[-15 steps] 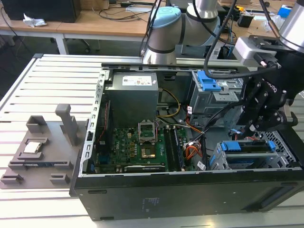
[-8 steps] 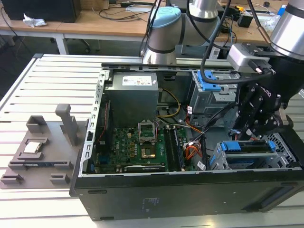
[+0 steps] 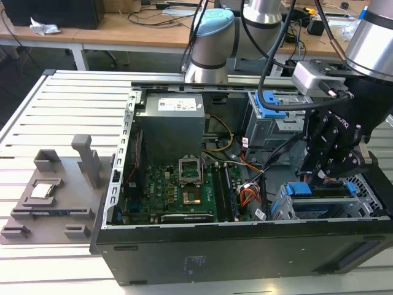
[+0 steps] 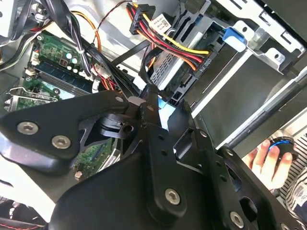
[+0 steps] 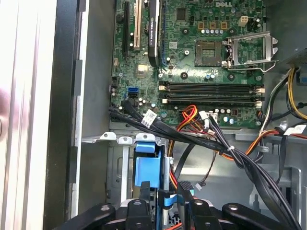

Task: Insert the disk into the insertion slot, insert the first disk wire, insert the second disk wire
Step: 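Insert the second disk wire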

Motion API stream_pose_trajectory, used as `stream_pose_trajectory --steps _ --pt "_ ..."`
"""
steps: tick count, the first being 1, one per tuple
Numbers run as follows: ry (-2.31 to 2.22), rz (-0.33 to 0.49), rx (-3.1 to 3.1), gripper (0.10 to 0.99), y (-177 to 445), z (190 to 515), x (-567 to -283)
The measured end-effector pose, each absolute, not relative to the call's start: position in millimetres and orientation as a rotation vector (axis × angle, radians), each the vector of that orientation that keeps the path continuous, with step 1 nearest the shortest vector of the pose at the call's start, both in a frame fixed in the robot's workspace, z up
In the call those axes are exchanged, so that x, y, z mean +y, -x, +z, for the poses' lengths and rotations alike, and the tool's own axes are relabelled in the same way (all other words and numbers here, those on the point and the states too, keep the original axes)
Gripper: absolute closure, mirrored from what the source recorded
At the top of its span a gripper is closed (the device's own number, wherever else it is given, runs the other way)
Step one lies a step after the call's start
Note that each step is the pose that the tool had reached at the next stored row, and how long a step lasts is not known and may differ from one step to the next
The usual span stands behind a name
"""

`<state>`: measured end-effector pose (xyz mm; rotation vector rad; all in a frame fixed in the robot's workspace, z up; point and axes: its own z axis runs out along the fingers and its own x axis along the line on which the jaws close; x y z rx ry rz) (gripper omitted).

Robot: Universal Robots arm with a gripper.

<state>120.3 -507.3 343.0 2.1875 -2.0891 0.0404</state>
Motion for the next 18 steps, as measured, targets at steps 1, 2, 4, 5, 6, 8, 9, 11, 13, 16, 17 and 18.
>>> stream_pose_trajectory --steps 1,2,4,5,6,8,9,11,13,16,17,18 --pt "-2.188 0.04 -2.089 0.725 -120 343 -507" --pt "-2.187 0.04 -2.089 0.737 -120 343 -507" --pt "-2.187 0.041 -2.089 0.871 -120 343 -507" --pt "-2.187 0.041 -2.089 0.937 -120 343 -507" --pt "-2.187 0.041 -2.089 0.937 -120 343 -507" --pt "-2.187 0.041 -2.089 0.937 -120 343 -507" --pt "-2.187 0.041 -2.089 0.937 -120 343 -507" --pt "-2.187 0.041 -2.089 0.937 -120 343 -507" --pt "-2.187 0.04 -2.089 0.937 -129 343 -507" --pt "-2.186 0.039 -2.088 0.937 -137 343 -507" --pt "-2.186 0.039 -2.088 0.937 -137 343 -508" --pt "-2.186 0.039 -2.088 0.937 -137 343 -508"
